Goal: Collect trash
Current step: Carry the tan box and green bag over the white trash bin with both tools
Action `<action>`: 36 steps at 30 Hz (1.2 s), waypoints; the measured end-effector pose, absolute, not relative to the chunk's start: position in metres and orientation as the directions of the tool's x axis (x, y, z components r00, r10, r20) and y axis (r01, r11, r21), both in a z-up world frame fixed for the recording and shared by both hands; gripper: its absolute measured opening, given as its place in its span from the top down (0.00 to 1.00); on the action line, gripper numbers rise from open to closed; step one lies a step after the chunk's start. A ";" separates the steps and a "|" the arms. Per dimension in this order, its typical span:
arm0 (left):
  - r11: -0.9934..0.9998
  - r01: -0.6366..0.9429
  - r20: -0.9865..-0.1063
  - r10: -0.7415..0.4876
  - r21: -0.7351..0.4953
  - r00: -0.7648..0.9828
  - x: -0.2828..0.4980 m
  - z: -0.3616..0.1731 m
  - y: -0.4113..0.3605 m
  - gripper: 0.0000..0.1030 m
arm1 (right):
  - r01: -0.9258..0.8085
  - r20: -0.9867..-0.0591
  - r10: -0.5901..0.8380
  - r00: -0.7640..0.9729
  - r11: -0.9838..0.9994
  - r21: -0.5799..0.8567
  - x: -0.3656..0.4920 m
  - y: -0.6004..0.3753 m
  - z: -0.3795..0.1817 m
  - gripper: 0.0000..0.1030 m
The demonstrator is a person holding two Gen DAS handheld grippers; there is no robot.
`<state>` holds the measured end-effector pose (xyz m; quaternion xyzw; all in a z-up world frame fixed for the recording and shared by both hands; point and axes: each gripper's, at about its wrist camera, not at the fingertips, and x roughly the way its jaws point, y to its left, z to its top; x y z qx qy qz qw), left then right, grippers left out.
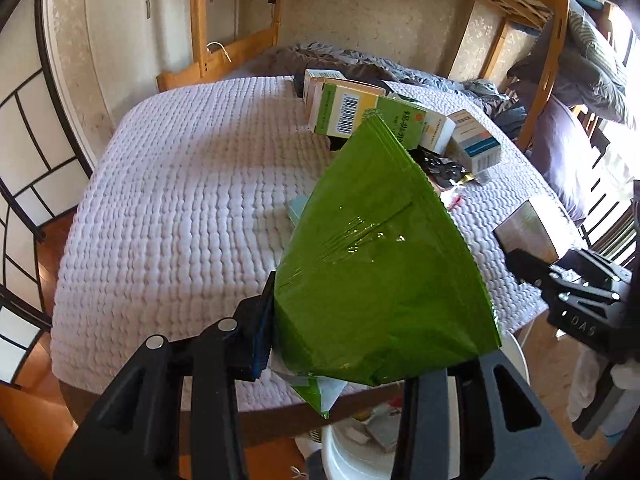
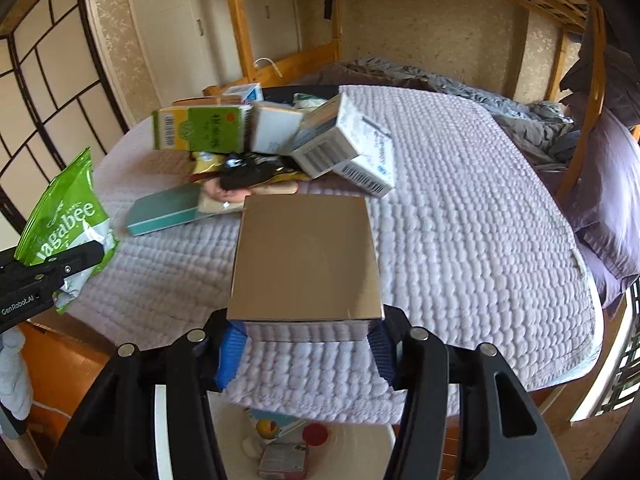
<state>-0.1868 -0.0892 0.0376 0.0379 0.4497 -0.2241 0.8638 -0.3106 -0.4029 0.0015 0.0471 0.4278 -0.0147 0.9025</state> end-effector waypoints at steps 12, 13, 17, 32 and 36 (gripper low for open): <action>0.887 0.409 -0.799 -0.400 -0.214 0.449 -0.212 0.036 -0.089 0.60 | 0.008 -0.793 0.072 0.605 0.995 0.096 -0.339 -0.393 0.002 0.49; 0.885 0.409 -0.800 -0.406 -0.224 0.442 -0.215 0.036 -0.088 0.60 | 0.006 -0.794 0.074 0.604 0.995 0.098 -0.342 -0.393 0.002 0.49; 0.870 0.421 -0.801 -0.435 -0.256 0.410 -0.227 0.035 -0.091 0.60 | -0.010 -0.798 0.090 0.596 0.994 0.104 -0.354 -0.392 0.004 0.49; 0.819 0.498 -0.819 -0.478 -0.284 0.318 -0.278 0.029 -0.110 0.60 | -0.045 -0.820 0.122 0.560 0.992 0.118 -0.400 -0.392 0.000 0.49; 0.808 0.517 -0.825 -0.479 -0.282 0.299 -0.291 0.026 -0.112 0.60 | -0.055 -0.828 0.138 0.543 0.990 0.129 -0.413 -0.391 -0.004 0.49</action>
